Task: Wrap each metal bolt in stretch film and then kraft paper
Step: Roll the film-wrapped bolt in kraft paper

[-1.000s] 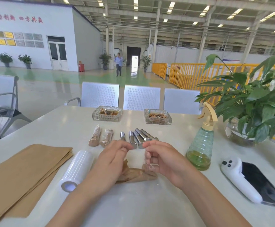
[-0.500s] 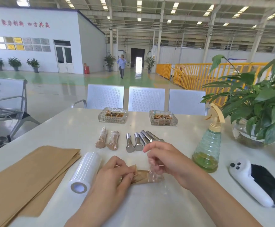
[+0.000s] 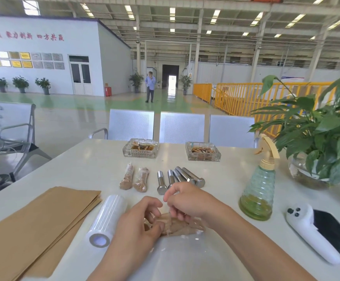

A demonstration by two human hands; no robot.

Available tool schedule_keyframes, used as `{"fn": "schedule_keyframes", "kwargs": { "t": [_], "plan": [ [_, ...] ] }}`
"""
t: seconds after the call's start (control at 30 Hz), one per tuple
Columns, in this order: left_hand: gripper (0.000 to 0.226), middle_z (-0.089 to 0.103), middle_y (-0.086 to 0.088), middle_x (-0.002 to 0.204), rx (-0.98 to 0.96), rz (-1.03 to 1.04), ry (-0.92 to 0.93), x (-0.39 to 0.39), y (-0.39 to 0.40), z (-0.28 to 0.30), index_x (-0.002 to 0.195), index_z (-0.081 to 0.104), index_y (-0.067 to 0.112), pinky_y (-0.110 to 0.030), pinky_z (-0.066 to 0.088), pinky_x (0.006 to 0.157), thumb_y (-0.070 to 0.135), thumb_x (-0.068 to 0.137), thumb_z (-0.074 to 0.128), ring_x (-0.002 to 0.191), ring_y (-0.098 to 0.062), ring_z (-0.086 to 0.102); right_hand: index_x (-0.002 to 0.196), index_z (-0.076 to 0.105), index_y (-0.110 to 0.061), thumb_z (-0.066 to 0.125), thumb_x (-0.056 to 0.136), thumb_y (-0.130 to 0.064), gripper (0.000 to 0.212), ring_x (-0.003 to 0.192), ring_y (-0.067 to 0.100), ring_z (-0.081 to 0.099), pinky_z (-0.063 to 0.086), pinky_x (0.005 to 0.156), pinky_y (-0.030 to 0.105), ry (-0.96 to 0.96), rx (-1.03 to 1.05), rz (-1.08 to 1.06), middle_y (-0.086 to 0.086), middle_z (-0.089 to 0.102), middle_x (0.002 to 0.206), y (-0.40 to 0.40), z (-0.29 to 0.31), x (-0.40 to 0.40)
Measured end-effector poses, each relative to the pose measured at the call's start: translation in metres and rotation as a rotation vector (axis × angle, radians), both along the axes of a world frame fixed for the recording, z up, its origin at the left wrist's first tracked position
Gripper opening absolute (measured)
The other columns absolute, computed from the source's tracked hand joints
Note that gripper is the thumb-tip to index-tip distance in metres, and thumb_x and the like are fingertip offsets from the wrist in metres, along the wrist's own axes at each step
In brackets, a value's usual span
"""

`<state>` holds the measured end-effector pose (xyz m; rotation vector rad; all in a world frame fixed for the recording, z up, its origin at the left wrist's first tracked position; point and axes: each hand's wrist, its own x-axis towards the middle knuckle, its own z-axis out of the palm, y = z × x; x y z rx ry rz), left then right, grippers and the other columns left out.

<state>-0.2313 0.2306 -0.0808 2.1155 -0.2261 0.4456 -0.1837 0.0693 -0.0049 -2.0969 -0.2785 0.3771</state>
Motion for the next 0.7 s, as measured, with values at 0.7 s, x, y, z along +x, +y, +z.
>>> {"fn": "schedule_keyframes", "kwargs": {
  "t": [0.7],
  "plan": [
    [0.037,0.064,0.014,0.084,0.049,0.062,-0.13,-0.005,-0.006,0.0,0.087,0.071,0.04,-0.024,0.053,0.063,0.004,0.08,0.077,0.077,-0.011,0.065,0.121,0.054,-0.037,0.053,0.097,-0.011,0.036,0.07,-0.006,0.061,0.047,0.065,0.013,-0.29,-0.075,0.062,-0.011,0.068,0.104,-0.006,-0.035,-0.006]
  ]
}}
